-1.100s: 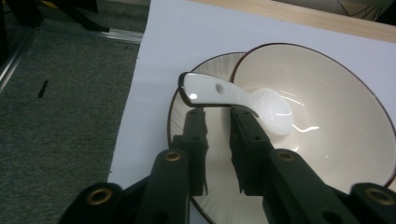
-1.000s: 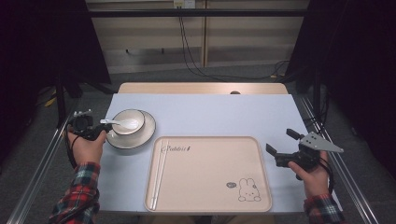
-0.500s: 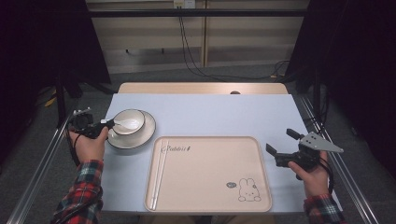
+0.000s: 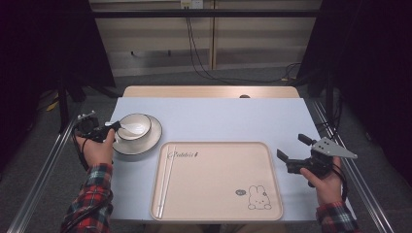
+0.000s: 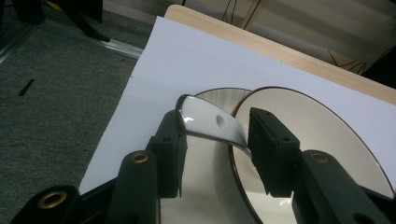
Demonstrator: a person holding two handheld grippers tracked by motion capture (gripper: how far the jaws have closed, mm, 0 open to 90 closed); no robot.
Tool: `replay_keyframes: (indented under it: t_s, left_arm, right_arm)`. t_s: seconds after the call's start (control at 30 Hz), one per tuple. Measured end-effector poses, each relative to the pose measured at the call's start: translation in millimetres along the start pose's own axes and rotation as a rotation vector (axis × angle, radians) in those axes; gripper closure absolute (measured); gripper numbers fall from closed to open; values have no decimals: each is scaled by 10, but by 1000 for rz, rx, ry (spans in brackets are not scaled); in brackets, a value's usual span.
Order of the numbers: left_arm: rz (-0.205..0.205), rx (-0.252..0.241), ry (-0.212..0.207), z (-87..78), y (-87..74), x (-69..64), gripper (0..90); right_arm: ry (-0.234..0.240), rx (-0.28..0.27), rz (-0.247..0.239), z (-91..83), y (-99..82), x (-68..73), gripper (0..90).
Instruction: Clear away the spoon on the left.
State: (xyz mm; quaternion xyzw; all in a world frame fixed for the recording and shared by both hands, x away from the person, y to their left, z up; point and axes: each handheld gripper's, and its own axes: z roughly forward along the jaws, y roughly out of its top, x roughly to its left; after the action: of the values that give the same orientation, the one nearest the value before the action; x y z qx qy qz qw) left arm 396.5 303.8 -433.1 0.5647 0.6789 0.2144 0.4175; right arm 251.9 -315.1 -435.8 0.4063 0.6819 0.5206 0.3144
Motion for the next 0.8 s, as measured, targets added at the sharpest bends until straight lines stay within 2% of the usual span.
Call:
replay_keyframes:
  t_s: [0.2, 0.23, 0.27, 0.37, 0.4, 0.43, 0.47, 0.5, 0.53, 0.57, 0.6, 0.63, 0.7, 0.73, 0.8]
  left_arm:
    - [-7, 5, 3, 75, -9, -25, 576]
    - [12, -3, 9, 82, -10, -25, 583]
    - [-1, -2, 5, 85, -8, -34, 585]
    - [1, -5, 10, 99, 6, -33, 594]
    - [-6, 2, -2, 103, 13, -31, 592]
    - [-11, -5, 0, 107, 17, -32, 572]
    - [3, -4, -1, 107, 23, -22, 551]
    - [1, -10, 10, 113, 25, -26, 549]
    - [-14, -12, 0, 114, 33, -22, 552]
    - [-6, -14, 3, 116, 37, -18, 549]
    - [-1, -14, 9, 122, 40, -14, 559]
    - [-15, -19, 4, 127, 43, -9, 560]
    - [-11, -25, -5, 134, 52, -1, 570]
    - [-24, -25, -13, 133, 54, 4, 579]
    - [-19, -40, -20, 130, 57, 5, 654]
  right_arm:
    - [6, 3, 3, -11, 1, -5, 13]
    - [0, 5, 2, -14, 1, -7, 13]
    - [-4, 2, 3, -11, -1, -9, 13]
    - [0, 3, 5, -9, -9, -17, 13]
    - [-1, 3, 3, -6, -10, -18, 13]
    - [-2, 5, 6, -6, -10, -12, 13]
    - [-2, 4, 6, -6, -9, -12, 13]
    - [-2, 3, 6, -6, -8, -10, 13]
    - [-3, 2, 4, -6, -8, -11, 13]
    - [-2, 2, 6, -5, -9, -11, 13]
    - [-1, 5, 6, -4, -10, -9, 13]
    - [0, 5, 6, -1, -11, -9, 13]
    - [0, 4, 2, -1, -13, -9, 13]
    - [4, 8, 2, -2, -14, -11, 13]
    - [1, 7, 5, -4, -16, -13, 13]
